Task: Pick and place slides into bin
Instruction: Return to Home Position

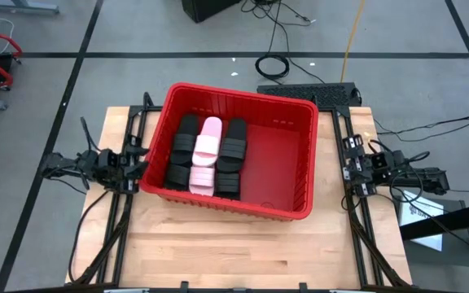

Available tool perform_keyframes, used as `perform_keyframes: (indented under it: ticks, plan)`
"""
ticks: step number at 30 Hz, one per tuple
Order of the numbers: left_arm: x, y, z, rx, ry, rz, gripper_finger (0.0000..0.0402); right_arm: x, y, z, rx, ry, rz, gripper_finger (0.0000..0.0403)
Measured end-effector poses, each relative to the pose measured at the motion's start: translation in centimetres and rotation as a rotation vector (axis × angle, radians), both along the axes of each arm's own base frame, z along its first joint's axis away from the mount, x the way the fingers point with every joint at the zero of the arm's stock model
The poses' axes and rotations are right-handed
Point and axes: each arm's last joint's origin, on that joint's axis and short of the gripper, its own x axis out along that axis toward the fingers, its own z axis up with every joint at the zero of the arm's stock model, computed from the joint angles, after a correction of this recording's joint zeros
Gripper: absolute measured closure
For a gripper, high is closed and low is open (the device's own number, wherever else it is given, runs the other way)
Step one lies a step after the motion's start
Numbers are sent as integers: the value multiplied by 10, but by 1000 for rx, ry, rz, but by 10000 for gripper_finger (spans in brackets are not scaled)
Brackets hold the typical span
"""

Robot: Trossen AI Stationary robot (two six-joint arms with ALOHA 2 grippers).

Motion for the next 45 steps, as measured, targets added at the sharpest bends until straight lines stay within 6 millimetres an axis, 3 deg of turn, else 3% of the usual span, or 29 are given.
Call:
perform_keyframes:
  ticks: [13,29,33,37,45]
  plan:
    - [5,0,-7,5,91,14,222,14,-1,-14,-69,178,-79,234]
    - [6,0,-8,-31,105,11,222,15,-1,-15,-81,187,-89,234]
    - [6,3,-9,-97,122,78,222,15,-1,-15,-82,187,-88,234]
    - [7,4,-11,-38,160,181,222,15,-1,-15,-82,187,-88,234]
    - [7,4,-11,-28,160,191,222,15,-1,-15,-82,187,-88,234]
